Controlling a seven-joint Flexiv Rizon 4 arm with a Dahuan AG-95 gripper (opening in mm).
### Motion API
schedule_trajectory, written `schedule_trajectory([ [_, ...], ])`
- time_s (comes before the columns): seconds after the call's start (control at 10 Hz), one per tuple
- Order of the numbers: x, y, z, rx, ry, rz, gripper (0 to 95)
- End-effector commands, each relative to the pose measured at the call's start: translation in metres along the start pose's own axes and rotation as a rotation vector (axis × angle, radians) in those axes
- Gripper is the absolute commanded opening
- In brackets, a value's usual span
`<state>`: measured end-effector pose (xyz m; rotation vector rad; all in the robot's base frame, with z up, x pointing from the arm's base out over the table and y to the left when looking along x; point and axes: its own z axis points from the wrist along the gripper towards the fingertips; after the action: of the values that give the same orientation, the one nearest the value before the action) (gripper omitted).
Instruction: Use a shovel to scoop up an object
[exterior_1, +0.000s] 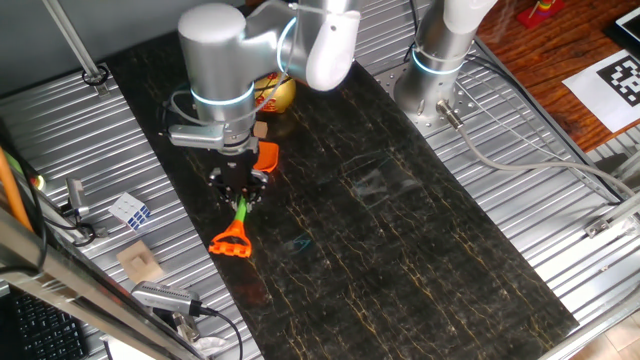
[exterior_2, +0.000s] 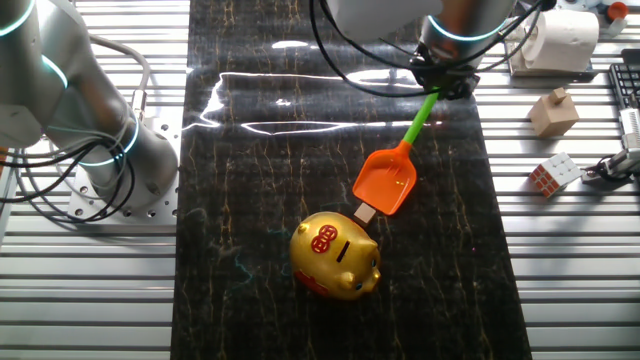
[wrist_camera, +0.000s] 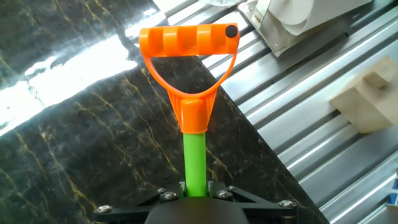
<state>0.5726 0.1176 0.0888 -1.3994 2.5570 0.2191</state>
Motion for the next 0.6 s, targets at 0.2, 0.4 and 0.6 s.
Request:
schedule_trajectory([
  [0.2,0.0072,-0.0034,-0.0007,-0.007,-0.016,-0.019,0.0],
  [0.4,0.0096,-0.0038,-0.0025,-0.009,-0.011,-0.024,0.0],
  [0.6,0.0122,-0.004,-0.0043,-0.011,-0.009,-0.03,0.0],
])
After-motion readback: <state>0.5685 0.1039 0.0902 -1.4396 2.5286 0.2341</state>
